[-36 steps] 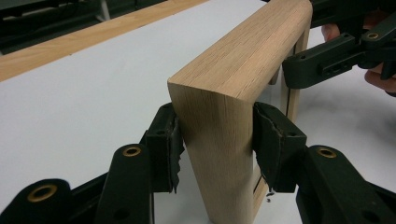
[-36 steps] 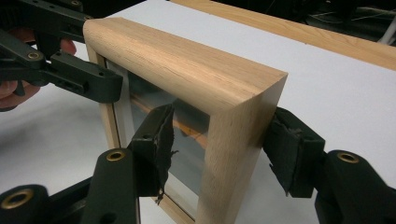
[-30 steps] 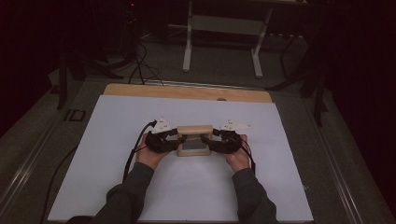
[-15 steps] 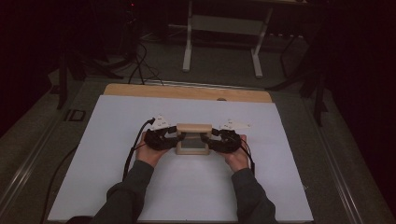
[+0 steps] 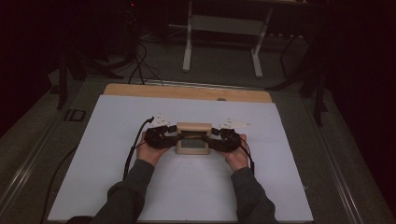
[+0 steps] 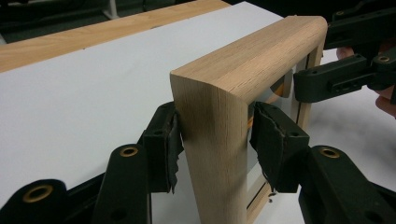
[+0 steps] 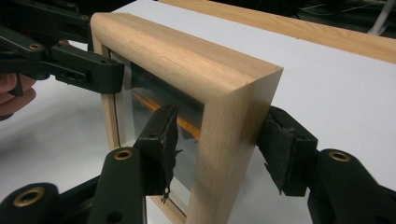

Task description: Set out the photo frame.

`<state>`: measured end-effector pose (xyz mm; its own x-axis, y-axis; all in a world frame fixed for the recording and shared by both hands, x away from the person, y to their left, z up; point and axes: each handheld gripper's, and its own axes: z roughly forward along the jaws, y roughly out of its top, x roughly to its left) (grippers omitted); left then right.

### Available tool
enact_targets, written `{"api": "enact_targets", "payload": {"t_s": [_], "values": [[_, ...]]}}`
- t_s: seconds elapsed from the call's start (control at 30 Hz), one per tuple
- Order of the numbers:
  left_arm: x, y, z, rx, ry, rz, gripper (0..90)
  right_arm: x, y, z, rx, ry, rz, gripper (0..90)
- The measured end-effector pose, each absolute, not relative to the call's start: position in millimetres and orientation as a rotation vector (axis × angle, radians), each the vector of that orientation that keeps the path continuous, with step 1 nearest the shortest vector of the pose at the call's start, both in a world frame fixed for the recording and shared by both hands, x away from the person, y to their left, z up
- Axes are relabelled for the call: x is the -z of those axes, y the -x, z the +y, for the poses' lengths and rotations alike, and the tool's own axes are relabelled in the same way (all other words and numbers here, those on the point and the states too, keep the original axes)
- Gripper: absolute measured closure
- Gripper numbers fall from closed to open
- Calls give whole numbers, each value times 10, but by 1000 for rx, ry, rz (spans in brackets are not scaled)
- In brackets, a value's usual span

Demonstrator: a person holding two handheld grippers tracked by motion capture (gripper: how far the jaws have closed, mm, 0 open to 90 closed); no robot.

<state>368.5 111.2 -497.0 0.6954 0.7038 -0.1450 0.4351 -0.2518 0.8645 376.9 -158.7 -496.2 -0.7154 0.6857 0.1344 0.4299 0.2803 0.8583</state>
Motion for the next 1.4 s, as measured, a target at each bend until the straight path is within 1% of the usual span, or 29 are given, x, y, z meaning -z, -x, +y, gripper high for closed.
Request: {"api": "enact_targets", "payload": {"t_s": [0.27, 0.43, 0.53, 0.7, 0.8, 0.87, 0.97, 1.07, 1.4], "values": [[5001, -3702, 1112, -314, -1907, 911, 494, 4977, -3783, -1603, -1380, -1056, 2289, 482], [5006, -3709, 1112, -306, -1898, 909, 504, 4989, -3783, -1595, -1374, -1053, 2308, 482], [5000, -3705, 1120, -312, -1897, 912, 503, 5003, -3784, -1590, -1376, -1053, 2312, 473], [4966, -3687, 1171, -317, -1877, 926, 453, 5007, -3787, -1592, -1379, -1058, 2321, 449], [4949, -3646, 1209, -324, -1871, 920, 451, 5012, -3794, -1591, -1385, -1057, 2332, 428], [4942, -3608, 1228, -342, -1867, 917, 477, 5025, -3803, -1590, -1393, -1058, 2338, 414], [4935, -3583, 1230, -347, -1871, 909, 560, 5043, -3813, -1588, -1404, -1065, 2348, 416], [4928, -3578, 1213, -350, -1876, 897, 617, 5049, -3805, -1573, -1405, -1065, 2352, 416], [4937, -3611, 1224, -344, -1865, 909, 627, 5041, -3785, -1574, -1405, -1057, 2354, 427]]}}
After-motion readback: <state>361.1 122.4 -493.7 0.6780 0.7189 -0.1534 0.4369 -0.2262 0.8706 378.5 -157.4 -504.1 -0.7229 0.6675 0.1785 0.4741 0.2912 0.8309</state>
